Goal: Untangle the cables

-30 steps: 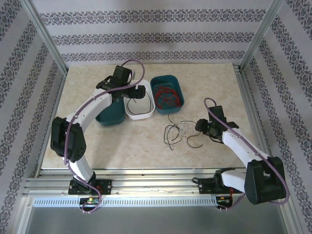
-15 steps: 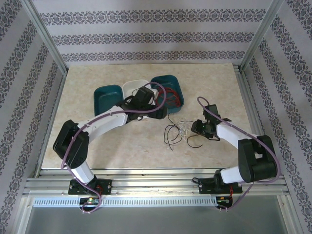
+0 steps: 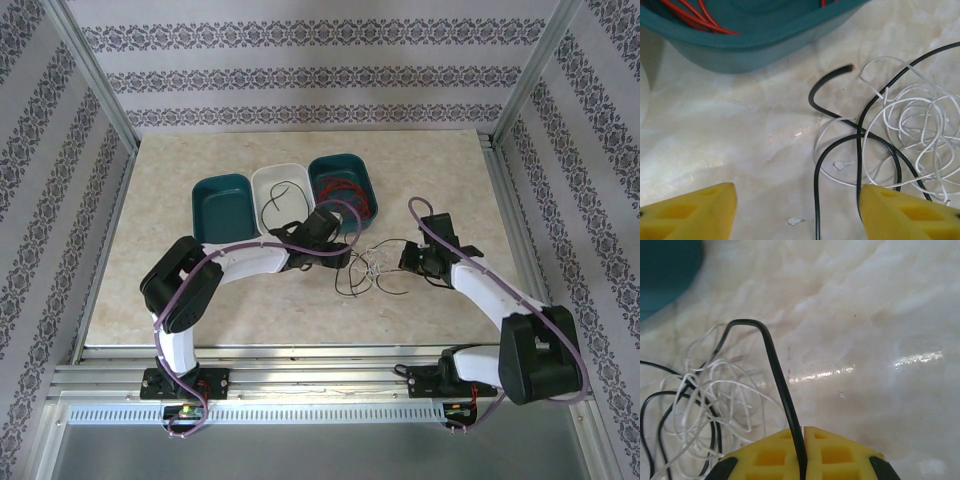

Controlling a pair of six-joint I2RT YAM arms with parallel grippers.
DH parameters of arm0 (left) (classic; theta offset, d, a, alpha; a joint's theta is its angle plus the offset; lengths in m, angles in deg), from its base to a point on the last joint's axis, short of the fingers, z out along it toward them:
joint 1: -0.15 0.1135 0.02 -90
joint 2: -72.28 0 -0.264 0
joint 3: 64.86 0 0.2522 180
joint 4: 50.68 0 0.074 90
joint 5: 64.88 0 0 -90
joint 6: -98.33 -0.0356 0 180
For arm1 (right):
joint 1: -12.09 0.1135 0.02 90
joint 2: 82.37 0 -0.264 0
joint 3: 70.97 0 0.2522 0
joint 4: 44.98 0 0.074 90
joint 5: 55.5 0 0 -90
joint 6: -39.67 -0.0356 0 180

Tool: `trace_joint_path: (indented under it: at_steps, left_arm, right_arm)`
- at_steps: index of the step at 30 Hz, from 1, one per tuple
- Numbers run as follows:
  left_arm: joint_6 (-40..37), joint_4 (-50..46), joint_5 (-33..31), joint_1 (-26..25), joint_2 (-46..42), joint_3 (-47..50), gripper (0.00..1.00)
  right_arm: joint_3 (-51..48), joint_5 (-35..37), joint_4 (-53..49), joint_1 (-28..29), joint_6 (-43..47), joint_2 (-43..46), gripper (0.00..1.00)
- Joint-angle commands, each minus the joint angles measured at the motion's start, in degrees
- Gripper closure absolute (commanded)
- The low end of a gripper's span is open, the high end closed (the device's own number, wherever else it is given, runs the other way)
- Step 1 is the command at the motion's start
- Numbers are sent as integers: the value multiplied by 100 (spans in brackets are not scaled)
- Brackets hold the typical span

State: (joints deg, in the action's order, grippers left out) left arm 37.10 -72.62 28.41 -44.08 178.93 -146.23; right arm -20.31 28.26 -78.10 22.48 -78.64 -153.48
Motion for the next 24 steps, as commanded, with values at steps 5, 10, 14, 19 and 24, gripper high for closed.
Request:
trace_joint_path:
  at_steps: [5, 10, 14, 19, 24]
  left_arm:
    - [2, 222, -87, -159, 247, -33, 58]
    - [-89, 9, -44, -235, 525, -227, 65]
    - [-166, -75, -54, -270, 689, -326, 67]
    - [-176, -104, 34, -297, 843, -416, 72]
    - [-218, -282, 27, -358, 954, -545, 74]
  right_arm:
    - [133, 382, -482, 136, 118, 322, 92]
    - [144, 405, -463, 222, 62, 326, 95]
    - [176, 457, -464, 305, 47, 289, 96]
    - [168, 497, -473, 340, 21, 272, 97]
    - [149, 551, -466, 333, -7, 291, 97]
